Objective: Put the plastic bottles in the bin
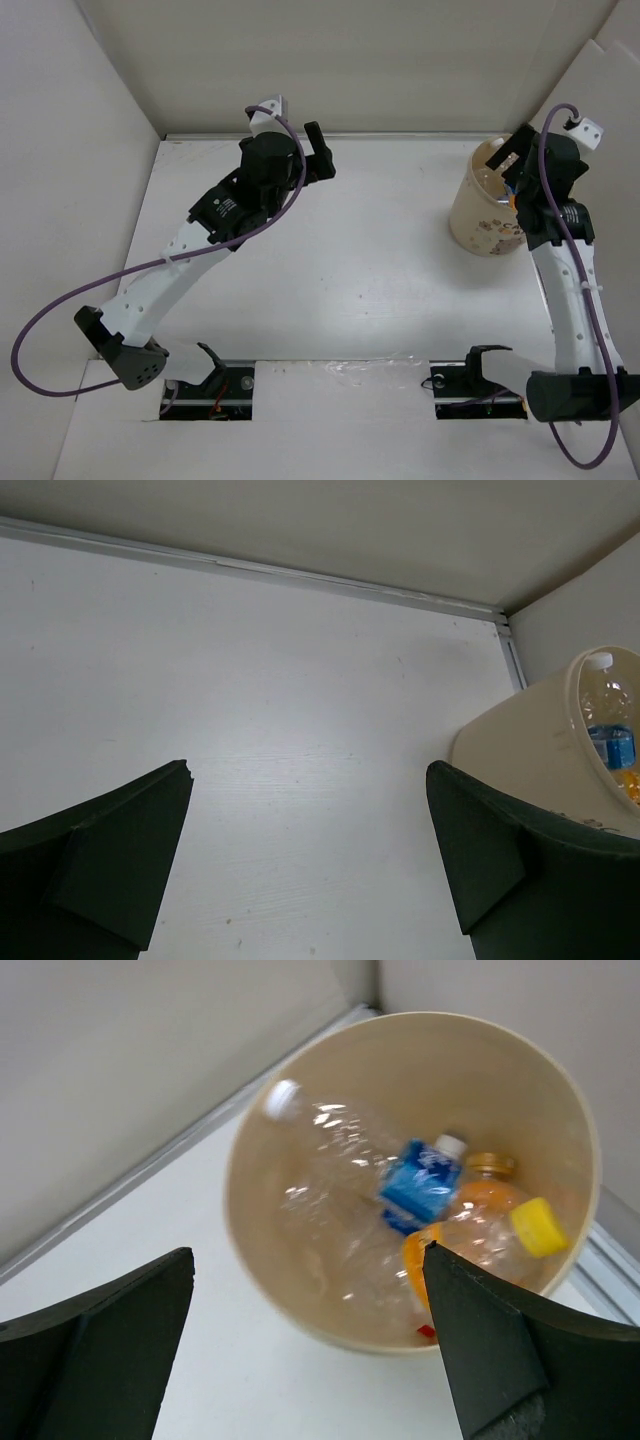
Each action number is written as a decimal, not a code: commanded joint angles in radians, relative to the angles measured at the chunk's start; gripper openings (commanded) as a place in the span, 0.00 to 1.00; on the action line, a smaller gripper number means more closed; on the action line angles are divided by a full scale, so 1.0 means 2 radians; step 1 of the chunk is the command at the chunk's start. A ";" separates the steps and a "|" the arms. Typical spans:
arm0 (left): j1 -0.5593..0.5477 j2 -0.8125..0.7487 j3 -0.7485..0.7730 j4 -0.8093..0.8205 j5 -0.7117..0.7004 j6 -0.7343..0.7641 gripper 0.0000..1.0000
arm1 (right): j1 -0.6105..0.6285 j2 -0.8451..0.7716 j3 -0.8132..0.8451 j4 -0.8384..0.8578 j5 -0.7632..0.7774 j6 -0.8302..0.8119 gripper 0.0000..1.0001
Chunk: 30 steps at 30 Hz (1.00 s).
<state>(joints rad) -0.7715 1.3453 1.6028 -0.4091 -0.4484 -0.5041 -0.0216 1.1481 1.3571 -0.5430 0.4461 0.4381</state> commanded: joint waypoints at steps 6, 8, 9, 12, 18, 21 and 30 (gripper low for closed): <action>-0.001 -0.044 0.025 -0.038 -0.042 0.035 1.00 | 0.153 -0.083 0.065 -0.054 0.023 -0.032 1.00; -0.001 -0.064 0.021 -0.052 -0.057 0.035 1.00 | 0.194 -0.113 0.065 -0.073 0.030 -0.032 1.00; -0.001 -0.086 0.009 -0.062 -0.062 0.035 1.00 | 0.205 -0.122 0.065 -0.081 0.030 -0.032 1.00; -0.001 -0.139 -0.013 -0.081 -0.062 0.045 1.00 | 0.235 -0.153 0.070 -0.116 0.003 -0.037 1.00; -0.001 -0.254 -0.096 -0.098 -0.052 0.066 1.00 | 0.242 -0.211 0.081 -0.188 -0.044 -0.066 1.00; -0.001 -0.319 -0.136 -0.110 -0.030 0.066 1.00 | 0.242 -0.238 0.093 -0.232 -0.049 -0.077 1.00; -0.001 -0.417 -0.189 -0.116 0.005 0.045 1.00 | 0.242 -0.298 0.093 -0.268 -0.052 -0.082 1.00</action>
<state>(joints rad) -0.7719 0.5247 1.2453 -0.6563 -0.4610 -0.4023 0.4534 0.5587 1.5238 -1.0405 0.3542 0.2955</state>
